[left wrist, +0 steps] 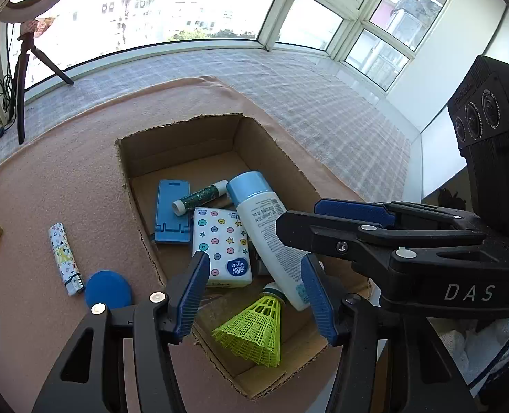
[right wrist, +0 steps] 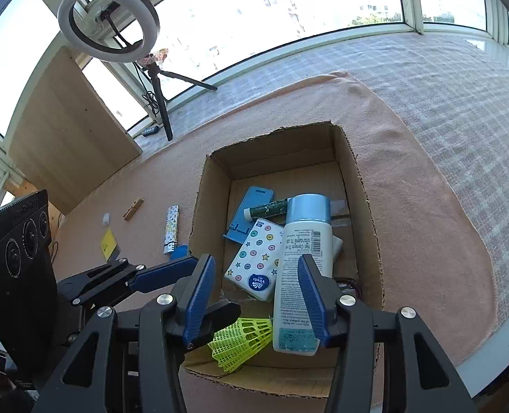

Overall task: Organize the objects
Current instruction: 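Carry the white bottle into the cardboard box and open the right tool, then move both tools toward the wooden clothespin and white cube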

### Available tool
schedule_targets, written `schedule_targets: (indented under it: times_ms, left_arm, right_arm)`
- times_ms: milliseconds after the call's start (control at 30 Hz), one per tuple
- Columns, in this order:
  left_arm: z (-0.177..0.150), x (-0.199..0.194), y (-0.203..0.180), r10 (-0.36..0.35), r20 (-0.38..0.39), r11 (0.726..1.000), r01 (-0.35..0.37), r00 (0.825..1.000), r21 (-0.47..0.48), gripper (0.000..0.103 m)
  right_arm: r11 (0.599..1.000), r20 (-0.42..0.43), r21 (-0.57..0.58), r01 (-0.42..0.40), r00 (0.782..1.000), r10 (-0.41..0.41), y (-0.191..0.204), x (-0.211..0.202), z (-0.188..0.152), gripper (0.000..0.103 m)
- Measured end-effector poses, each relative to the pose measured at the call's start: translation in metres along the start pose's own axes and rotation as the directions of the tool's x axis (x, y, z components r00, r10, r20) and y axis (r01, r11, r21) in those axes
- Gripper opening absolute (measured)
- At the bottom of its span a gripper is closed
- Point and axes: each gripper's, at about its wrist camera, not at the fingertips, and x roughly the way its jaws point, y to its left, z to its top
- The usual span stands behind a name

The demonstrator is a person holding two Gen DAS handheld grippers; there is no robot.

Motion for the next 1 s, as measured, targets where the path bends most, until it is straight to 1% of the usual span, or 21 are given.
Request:
schedule_targets:
  times_ms: [200,367,533,733,867,1000]
  left_arm:
    - [-0.017,-0.024,0.024,0.051,0.009,0.998,-0.050,0.999,-0.042,0.059]
    - [-0.039,-0.051,0.050,0.066,0.016,0.995,-0.064,0.998,-0.081,0.059]
    - [-0.060,-0.079,0.083,0.083,0.029,0.990,-0.079,0.996,-0.118,0.059]
    - [-0.094,-0.118,0.136,0.122,0.038,0.977,-0.113,0.992,-0.181,0.059]
    - [-0.120,-0.144,0.178,0.149,0.034,0.965,-0.138,0.988,-0.223,0.059]
    - [-0.144,-0.169,0.218,0.177,0.035,0.955,-0.163,0.984,-0.247,0.059]
  right_arm:
    - [0.999,-0.004,-0.025,-0.028,1.000,0.028,0.019,0.004,-0.002,0.047]
    - [0.998,-0.007,-0.054,-0.035,0.999,0.034,0.045,0.007,-0.009,0.047]
    - [0.996,-0.011,-0.089,-0.009,1.000,0.008,0.078,0.011,-0.020,0.047]
    - [0.996,-0.034,-0.093,-0.012,0.999,0.009,0.118,0.024,-0.039,0.047]
    - [0.997,-0.057,-0.076,-0.014,0.998,0.010,0.142,0.035,-0.054,0.047]
    - [0.998,-0.062,-0.055,-0.001,0.998,-0.002,0.164,0.044,-0.068,0.047]
